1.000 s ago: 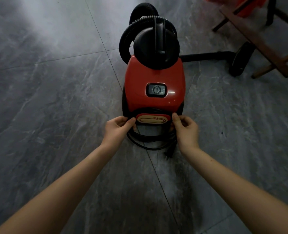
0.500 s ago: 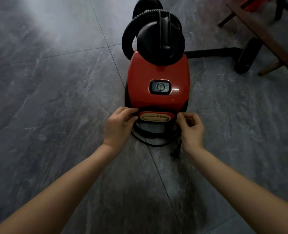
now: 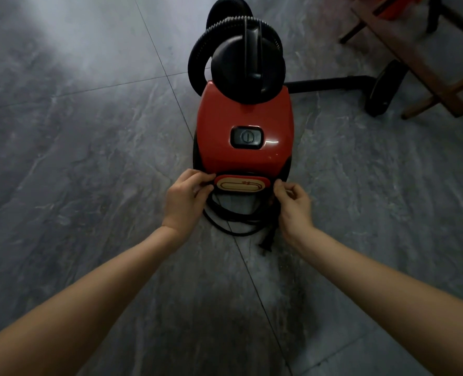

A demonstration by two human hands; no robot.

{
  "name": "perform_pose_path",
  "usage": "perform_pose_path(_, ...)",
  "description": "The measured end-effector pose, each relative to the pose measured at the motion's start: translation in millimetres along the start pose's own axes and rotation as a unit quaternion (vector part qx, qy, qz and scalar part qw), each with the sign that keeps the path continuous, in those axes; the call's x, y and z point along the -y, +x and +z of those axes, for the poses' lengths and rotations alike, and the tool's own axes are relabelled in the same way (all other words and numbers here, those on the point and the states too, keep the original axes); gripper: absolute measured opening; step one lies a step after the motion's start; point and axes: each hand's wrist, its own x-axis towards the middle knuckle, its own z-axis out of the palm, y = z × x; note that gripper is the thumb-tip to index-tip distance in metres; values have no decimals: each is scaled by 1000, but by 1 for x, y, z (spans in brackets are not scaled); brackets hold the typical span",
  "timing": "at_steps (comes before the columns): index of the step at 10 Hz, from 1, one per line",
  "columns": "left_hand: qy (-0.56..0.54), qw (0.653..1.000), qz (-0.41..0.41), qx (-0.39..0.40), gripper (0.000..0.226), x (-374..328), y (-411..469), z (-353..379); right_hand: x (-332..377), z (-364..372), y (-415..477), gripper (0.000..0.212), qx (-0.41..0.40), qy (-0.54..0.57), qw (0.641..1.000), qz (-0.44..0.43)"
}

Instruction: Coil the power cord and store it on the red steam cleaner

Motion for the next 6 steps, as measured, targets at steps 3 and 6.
perform_pose_path(3,14,998,7,65,47,-3,-17,-9,11,3,-8,33,-47,-72,996,10)
perform_pose_path(6,53,989,-2,140,57,-26,-27,-31,36,-21,-35,36,9,-343,911,-229)
